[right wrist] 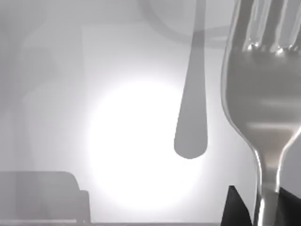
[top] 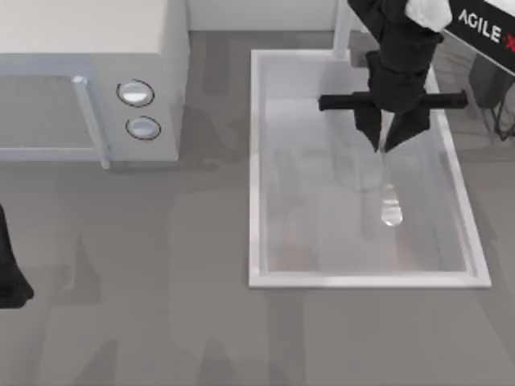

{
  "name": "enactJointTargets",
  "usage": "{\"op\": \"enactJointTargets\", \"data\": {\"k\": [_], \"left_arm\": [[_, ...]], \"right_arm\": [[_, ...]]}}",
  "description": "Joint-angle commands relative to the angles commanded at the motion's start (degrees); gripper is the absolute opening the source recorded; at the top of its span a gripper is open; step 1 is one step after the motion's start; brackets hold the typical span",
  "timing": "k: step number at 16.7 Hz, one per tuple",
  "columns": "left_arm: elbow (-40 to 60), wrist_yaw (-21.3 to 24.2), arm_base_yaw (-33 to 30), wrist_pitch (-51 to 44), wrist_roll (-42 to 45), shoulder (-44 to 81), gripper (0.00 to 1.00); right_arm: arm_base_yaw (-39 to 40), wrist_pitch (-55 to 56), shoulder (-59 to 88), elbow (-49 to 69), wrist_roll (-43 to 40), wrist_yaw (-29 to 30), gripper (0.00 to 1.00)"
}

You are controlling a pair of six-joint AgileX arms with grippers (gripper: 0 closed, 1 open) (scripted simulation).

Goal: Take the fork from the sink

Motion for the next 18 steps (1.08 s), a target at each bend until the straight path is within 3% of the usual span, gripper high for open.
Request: {"op": "enactJointTargets", "data": {"k": [10,18], "left_arm": [[0.0,0.0,0.0,0.0,0.0,0.0,1.0],[0.0,0.0,0.0,0.0,0.0,0.0,1.0]], "right_arm": [[-1.65,-2.49,-4.92,-1.43,-1.7,-0.14,0.0],[-12.79,-2.24,-35.49,-34.07,-13.08,-0.75,0.0]]}}
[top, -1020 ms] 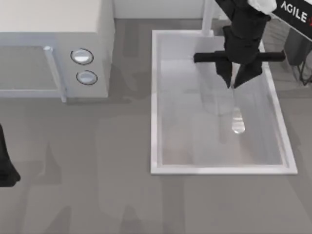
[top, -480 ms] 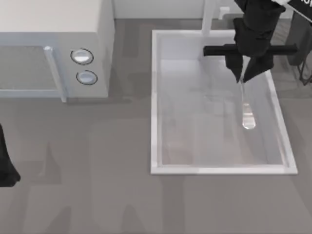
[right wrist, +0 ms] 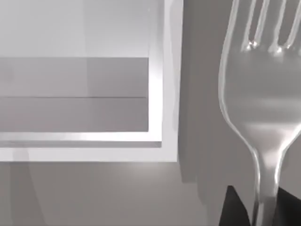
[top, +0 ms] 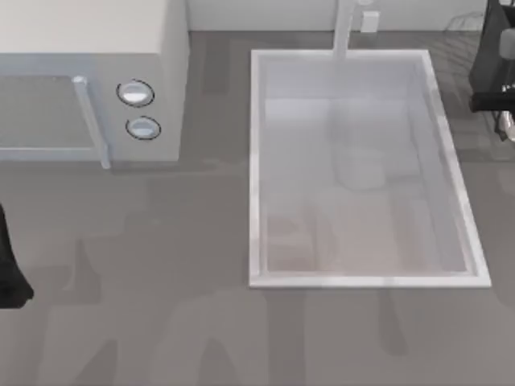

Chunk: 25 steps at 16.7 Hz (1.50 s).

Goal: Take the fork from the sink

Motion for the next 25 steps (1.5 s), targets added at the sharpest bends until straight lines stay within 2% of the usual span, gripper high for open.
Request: {"op": "enactJointTargets", "data": {"k": [3,6,15,25], "left_arm": [[0.0,0.0,0.0,0.0,0.0,0.0,1.0],[0.0,0.0,0.0,0.0,0.0,0.0,1.0],[0.0,0.0,0.0,0.0,0.0,0.0,1.0],[0.0,0.0,0.0,0.0,0.0,0.0,1.0]], "right_arm": [[-4.63,0.09,-12.75,-13.45,-4.73,-0.26,0.0],[-8.17,0.12,-21.09,-21.85,-8.35,-0.45,0.0],[-9.34,0.99,-23.54,-25.49,-9.68,-0.49,0.0],[-9.29,25.25,-19.23,-44.96,-9.42,-0.54,0.0]]}}
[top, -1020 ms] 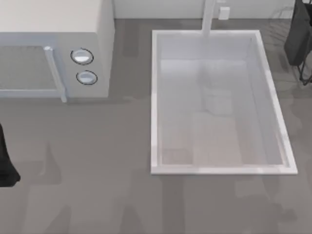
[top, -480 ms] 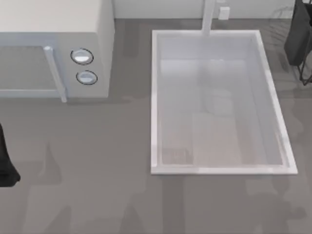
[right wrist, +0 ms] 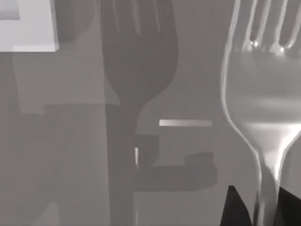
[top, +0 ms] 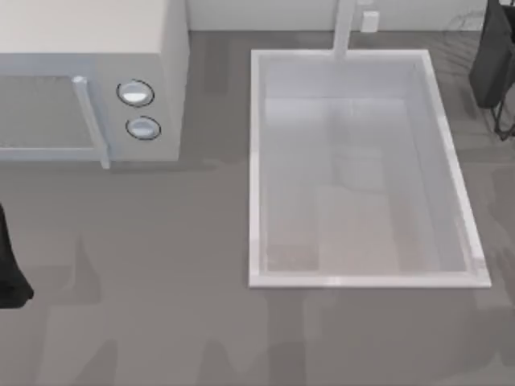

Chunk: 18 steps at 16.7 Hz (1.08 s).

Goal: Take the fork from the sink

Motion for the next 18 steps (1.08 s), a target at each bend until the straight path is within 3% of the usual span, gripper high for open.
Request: {"op": "enactJointTargets", "data": {"k": [5,18], "left_arm": [[0.0,0.0,0.0,0.0,0.0,0.0,1.0],[0.0,0.0,0.0,0.0,0.0,0.0,1.0]], "right_arm": [[0.0,0.86,0.23,-0.84,0.01,0.0,0.0],[0.0,0.86,0.23,-0.84,0.01,0.0,0.98]]}}
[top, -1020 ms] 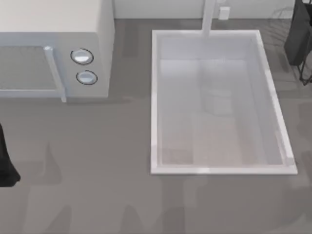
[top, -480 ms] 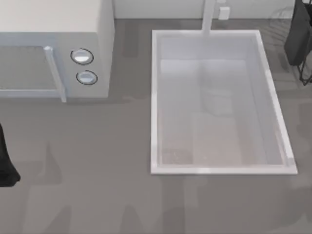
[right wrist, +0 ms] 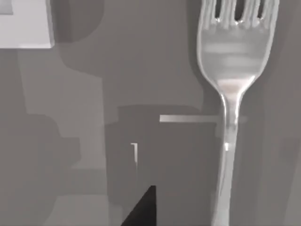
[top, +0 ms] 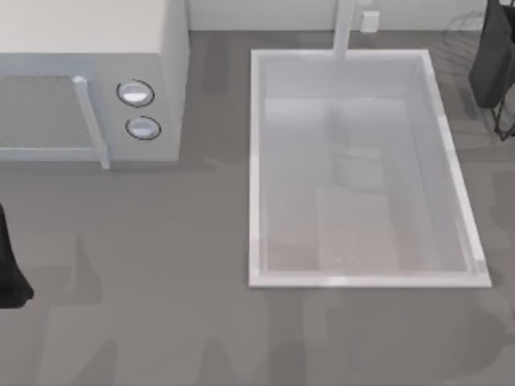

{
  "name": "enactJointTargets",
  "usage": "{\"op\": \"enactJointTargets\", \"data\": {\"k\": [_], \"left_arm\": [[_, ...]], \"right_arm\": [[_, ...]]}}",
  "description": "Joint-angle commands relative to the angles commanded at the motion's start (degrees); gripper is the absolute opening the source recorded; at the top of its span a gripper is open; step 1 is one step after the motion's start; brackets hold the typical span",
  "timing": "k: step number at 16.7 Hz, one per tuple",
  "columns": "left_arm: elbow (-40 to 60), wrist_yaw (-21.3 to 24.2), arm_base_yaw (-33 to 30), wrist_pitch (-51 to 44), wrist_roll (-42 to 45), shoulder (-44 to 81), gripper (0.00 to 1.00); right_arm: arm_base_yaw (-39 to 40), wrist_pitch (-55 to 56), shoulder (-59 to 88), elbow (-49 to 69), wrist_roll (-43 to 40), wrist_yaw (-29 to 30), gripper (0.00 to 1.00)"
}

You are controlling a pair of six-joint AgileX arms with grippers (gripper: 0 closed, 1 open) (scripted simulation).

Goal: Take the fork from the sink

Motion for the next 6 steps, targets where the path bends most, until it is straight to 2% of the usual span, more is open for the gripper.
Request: {"op": "enactJointTargets", "data": {"k": [6], "left_arm": [[0.0,0.0,0.0,0.0,0.0,0.0,1.0]], "right_arm": [[0.0,0.0,0.0,0.0,0.0,0.0,1.0]]}}
